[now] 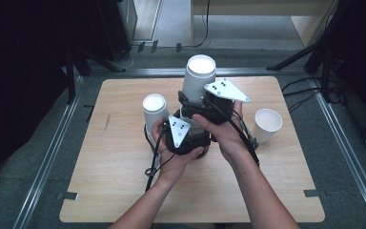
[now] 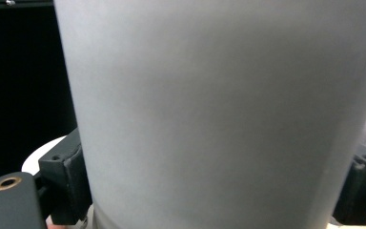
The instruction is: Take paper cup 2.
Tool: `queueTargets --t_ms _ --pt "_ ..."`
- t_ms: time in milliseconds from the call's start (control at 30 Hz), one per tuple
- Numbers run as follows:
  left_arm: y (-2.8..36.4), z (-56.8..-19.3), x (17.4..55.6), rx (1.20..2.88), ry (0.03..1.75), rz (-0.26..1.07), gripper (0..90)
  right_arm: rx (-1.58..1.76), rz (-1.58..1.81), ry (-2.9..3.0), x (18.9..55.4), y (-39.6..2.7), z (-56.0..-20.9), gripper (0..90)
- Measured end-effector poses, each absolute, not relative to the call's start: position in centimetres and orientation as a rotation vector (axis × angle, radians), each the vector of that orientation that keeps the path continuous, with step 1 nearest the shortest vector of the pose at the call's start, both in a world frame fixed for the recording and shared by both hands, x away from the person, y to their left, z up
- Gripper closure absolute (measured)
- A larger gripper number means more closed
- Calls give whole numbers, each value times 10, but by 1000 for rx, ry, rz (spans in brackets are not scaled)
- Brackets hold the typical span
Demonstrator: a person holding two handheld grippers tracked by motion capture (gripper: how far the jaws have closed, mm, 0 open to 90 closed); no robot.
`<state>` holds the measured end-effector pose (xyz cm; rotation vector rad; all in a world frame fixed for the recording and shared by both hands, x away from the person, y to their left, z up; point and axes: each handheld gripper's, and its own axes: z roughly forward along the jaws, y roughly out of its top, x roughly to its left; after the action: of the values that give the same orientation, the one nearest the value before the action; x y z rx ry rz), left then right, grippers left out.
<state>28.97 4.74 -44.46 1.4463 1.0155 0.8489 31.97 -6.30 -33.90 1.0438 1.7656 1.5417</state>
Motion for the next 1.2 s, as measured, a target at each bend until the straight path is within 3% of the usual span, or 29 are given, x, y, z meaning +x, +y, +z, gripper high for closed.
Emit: queueTargets --t_ms 967,1200 --pt "48 -445 290 1445 1015 844 31 1052 1525 1750 320 -61 -336 110" --pt "48 -445 290 1445 1016 845 31 1025 1552 1694 316 -60 -320 116"
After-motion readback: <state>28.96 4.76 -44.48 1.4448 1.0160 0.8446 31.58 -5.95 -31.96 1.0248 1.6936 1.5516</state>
